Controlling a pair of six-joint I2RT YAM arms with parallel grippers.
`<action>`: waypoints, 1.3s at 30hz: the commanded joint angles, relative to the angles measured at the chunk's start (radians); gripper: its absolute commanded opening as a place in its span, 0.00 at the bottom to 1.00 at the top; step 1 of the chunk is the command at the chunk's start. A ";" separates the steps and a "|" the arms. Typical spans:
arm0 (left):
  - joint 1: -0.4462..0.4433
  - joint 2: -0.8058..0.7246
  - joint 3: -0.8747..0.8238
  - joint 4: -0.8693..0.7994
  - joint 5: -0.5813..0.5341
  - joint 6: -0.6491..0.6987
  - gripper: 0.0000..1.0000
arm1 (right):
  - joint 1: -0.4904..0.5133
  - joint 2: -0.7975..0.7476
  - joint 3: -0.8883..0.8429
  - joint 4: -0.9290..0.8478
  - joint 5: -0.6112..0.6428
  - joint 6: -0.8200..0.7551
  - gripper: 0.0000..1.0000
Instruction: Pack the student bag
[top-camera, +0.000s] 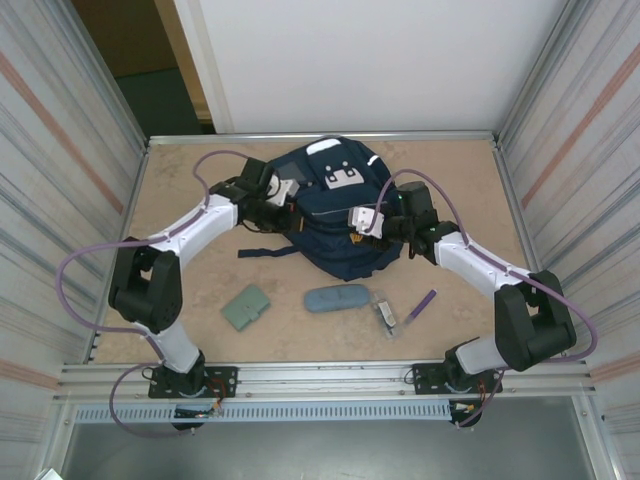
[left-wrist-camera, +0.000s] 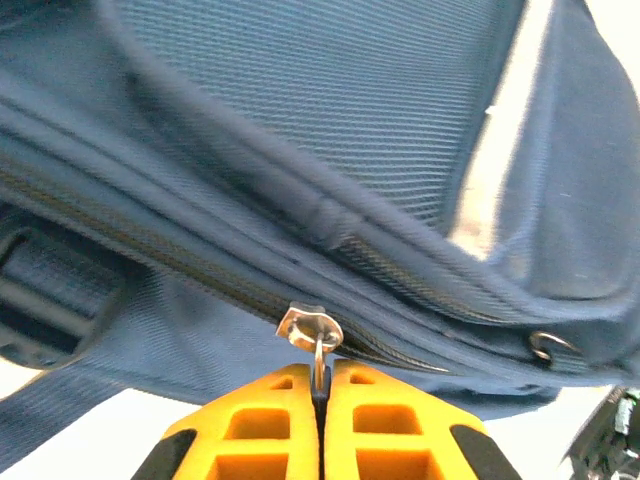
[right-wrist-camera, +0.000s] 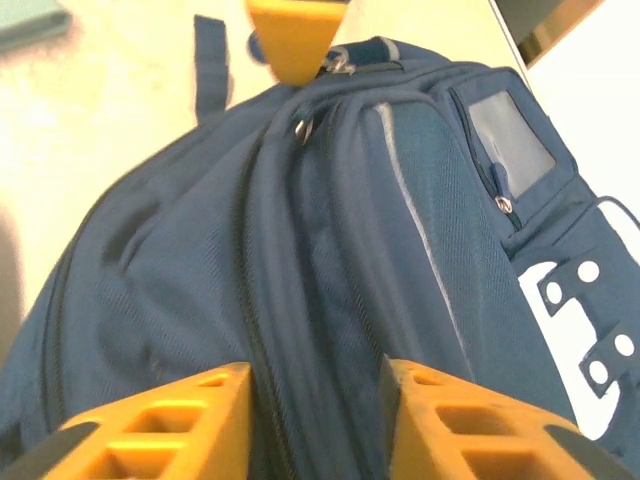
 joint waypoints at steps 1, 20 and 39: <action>-0.081 -0.018 0.071 0.040 0.084 0.023 0.00 | 0.039 -0.029 -0.016 0.053 -0.039 0.089 0.46; -0.013 0.018 0.042 -0.083 -0.136 -0.025 0.00 | 0.134 0.013 -0.016 -0.010 0.217 0.025 0.03; 0.111 0.008 0.050 0.076 -0.114 0.147 0.45 | 0.198 -0.052 0.032 0.087 0.534 0.777 0.99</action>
